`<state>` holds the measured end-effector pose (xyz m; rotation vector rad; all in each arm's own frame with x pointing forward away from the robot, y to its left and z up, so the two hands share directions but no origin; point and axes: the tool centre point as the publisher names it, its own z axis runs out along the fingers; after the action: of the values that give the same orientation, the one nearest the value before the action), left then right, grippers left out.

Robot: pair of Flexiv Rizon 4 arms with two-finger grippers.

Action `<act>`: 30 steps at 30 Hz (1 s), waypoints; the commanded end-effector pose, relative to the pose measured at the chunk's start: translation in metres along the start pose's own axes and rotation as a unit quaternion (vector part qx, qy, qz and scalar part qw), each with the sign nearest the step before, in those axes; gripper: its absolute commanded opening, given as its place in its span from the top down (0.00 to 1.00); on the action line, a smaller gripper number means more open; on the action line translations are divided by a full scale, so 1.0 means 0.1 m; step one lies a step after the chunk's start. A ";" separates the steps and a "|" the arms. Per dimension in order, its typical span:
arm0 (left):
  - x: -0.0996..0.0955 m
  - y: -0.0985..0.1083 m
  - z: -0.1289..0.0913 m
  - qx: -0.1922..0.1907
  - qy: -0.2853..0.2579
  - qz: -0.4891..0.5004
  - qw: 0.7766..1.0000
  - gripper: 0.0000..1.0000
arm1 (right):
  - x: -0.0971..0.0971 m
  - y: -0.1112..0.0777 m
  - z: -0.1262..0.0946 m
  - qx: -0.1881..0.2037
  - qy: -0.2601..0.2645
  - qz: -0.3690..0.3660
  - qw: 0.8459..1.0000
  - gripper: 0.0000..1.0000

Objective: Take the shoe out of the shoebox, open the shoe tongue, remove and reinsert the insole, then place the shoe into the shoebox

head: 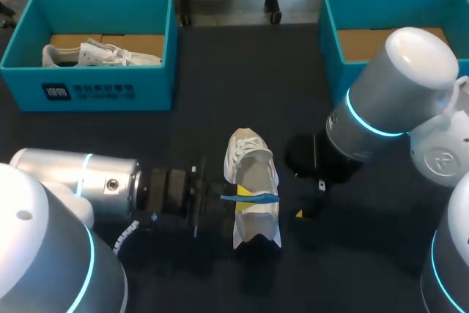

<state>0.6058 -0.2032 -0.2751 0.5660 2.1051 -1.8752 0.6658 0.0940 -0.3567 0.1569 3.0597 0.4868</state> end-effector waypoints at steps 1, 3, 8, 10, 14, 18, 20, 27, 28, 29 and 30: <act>0.04 0.02 0.04 -0.006 -0.007 0.007 1.000 1.00 | 0.01 -0.01 0.01 -0.001 -0.001 0.000 1.000 0.00; 0.04 0.04 0.06 -0.007 -0.008 0.007 1.000 1.00 | 0.01 -0.01 0.01 -0.001 -0.001 0.000 1.000 0.00; 0.01 0.14 0.10 -0.016 -0.018 0.001 1.000 1.00 | 0.01 -0.01 0.01 -0.001 -0.001 0.000 1.000 0.00; 0.01 0.17 0.11 -0.020 -0.022 0.000 1.000 1.00 | 0.01 -0.01 0.01 -0.001 -0.001 0.000 1.000 0.00; 0.01 0.20 0.14 -0.027 -0.027 0.005 0.999 1.00 | 0.01 -0.01 0.01 -0.001 -0.001 0.000 1.000 0.00; 0.00 0.25 0.17 -0.030 -0.027 0.008 0.999 1.00 | 0.01 -0.01 0.01 -0.001 -0.001 0.000 1.000 0.00; -0.01 0.28 0.18 -0.028 -0.026 0.012 0.999 1.00 | 0.01 -0.01 0.01 -0.001 -0.001 0.000 1.000 0.00; -0.04 0.42 0.21 -0.027 -0.025 0.011 0.999 1.00 | 0.01 -0.01 0.01 -0.001 -0.001 0.000 1.000 0.00; -0.04 0.43 0.21 -0.028 -0.025 0.013 0.999 1.00 | 0.01 -0.01 0.01 -0.001 -0.001 0.000 1.000 0.00; -0.04 0.45 0.21 -0.029 -0.026 0.019 0.999 1.00 | 0.01 -0.01 0.01 -0.001 -0.001 0.000 1.000 0.00; -0.04 0.46 0.21 -0.029 -0.026 0.019 0.999 1.00 | 0.01 -0.01 0.01 -0.001 -0.001 0.000 1.000 0.00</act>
<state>0.6260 -0.2149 -0.3129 0.5329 2.0946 -1.7816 0.6658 0.0940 -0.3567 0.1570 3.0597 0.4869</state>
